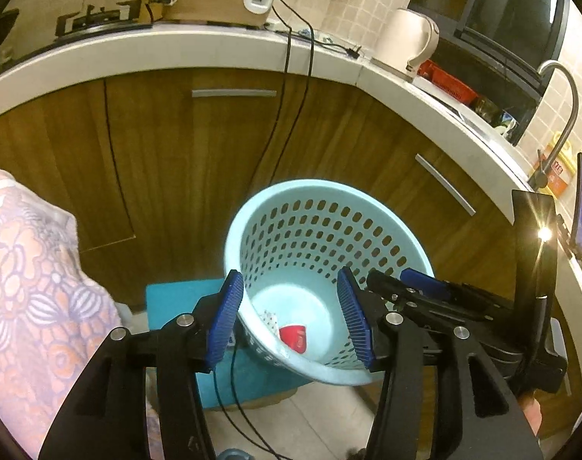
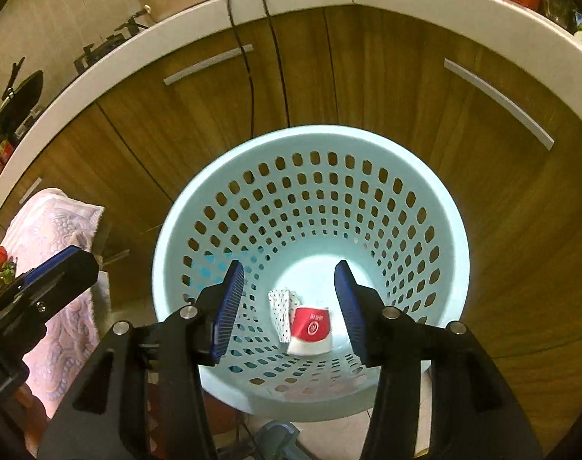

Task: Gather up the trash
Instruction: 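Move both tools back over the table toward the snack bag and milk carton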

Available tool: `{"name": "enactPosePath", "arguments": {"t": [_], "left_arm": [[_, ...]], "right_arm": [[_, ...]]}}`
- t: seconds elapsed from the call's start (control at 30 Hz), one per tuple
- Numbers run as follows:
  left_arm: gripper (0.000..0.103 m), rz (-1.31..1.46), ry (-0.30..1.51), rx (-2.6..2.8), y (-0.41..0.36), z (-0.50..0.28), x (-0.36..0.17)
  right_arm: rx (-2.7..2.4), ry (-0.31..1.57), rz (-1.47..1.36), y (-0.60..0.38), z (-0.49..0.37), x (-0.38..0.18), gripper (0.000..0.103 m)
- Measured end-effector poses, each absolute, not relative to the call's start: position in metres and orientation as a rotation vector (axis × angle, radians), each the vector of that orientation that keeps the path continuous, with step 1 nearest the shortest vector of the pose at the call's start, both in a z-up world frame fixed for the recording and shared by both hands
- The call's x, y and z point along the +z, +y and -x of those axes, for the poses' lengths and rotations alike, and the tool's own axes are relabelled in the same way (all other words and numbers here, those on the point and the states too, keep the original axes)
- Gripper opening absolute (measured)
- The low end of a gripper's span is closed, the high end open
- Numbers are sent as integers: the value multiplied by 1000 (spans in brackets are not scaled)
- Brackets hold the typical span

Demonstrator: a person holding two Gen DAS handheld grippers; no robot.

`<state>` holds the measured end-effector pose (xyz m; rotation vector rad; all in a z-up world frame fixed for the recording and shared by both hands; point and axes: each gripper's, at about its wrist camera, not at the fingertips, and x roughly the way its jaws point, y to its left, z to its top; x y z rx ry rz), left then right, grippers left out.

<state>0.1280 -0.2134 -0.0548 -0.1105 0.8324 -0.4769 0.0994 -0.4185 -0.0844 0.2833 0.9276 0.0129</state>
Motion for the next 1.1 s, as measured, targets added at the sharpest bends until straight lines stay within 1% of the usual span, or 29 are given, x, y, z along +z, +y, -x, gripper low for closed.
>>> {"name": "enactPosePath", "arguments": {"t": [0.17,0.3,0.73,0.93,1.1], "left_arm": [[50,117,794,-456,-196,-114,-41],[50,150,754,-415,-165,-99,-26],[50,282,607,-152,-13,-19,23],[50,296,567,59,62,29,28],[50,334,563,228,125,72,19]], "right_arm": [[43,882,-260,-403,-92,-64,46],[98,832,-236,-379,-84,-44,46],[371,652,-118,-243,-51,22,46],[511,616,-54,-165,-30,31,46],[619,628,-7,-102,-14,27,46]]}}
